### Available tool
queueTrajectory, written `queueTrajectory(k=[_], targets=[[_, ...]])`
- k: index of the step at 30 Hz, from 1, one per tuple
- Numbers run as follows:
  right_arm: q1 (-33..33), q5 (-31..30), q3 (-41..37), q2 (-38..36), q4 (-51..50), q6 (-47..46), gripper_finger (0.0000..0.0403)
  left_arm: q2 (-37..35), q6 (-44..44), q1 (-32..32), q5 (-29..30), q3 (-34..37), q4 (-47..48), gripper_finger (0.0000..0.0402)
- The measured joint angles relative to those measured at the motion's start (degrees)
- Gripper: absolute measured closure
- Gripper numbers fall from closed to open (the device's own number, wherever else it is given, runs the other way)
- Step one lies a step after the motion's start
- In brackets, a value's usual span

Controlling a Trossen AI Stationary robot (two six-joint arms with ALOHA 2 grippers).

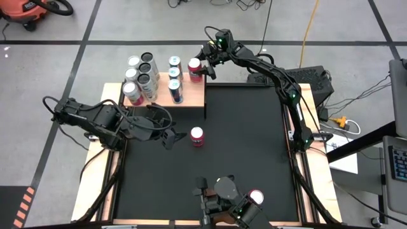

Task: Place canned beverage on shelf
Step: Put the bottom left red soda can on the shelf, then put the top red soda can on the shelf aligned with the other red soda can

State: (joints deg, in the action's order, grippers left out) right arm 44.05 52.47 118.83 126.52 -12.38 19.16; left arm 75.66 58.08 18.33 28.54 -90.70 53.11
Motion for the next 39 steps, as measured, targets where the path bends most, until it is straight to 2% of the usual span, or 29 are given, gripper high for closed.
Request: queueTrajectory(k=[24,33,39], targets=[[-0.3,0.3,0.1,1.6,2.8,-5.7,0.01,0.0,1.6,0.0,-1.3,0.0,-0.1,0.0006],[-0.3,0.3,0.6,1.8,4.0,-8.2,0.0075,0.0,1.2,0.0,-1.3,0.0,0.2,0.0006],[-0.3,0.3,3.0,1.8,4.2,-9.0,0.0073,0.0,1.2,0.0,-1.3,0.0,0.2,0.0006]])
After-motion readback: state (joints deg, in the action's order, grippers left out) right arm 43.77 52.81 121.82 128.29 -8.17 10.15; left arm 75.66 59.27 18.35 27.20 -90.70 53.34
